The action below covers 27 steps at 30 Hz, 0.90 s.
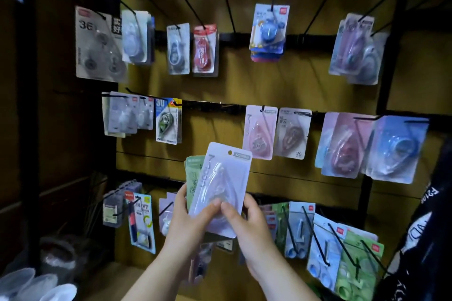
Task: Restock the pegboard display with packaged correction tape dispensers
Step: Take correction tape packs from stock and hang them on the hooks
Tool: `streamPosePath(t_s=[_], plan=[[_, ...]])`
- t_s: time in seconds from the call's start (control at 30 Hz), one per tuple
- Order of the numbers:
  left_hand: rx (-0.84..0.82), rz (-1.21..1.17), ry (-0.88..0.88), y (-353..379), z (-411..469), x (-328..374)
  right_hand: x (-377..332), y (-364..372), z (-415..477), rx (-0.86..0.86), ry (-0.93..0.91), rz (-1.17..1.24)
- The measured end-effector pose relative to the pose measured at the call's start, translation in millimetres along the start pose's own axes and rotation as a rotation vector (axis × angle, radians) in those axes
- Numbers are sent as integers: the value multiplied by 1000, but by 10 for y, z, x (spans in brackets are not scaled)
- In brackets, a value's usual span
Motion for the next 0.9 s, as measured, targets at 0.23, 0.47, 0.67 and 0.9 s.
streamPosePath(t_s=[0.23, 0.47, 0.67, 0.9], plan=[[-56, -121, -49, -117, 156, -63, -18, -91, 164, 4, 29, 98], [-31, -100, -16, -121, 350, -186, 79, -140, 383, 16, -12, 138], [-79, -140, -145, -169, 483, -334, 189, -212, 536, 62, 45, 190], [-74, -46, -156, -79, 560, -395, 260, -290, 601, 63, 80, 202]])
Point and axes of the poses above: each hand's wrist, its own z-axis towards the middle knuckle, its own y-axis out of the palm, x = y × z, the point moved 2 cm from there along z, towards the middle knuckle, and after that the axes turned 2 degrees about y, right-handed, at the moved point
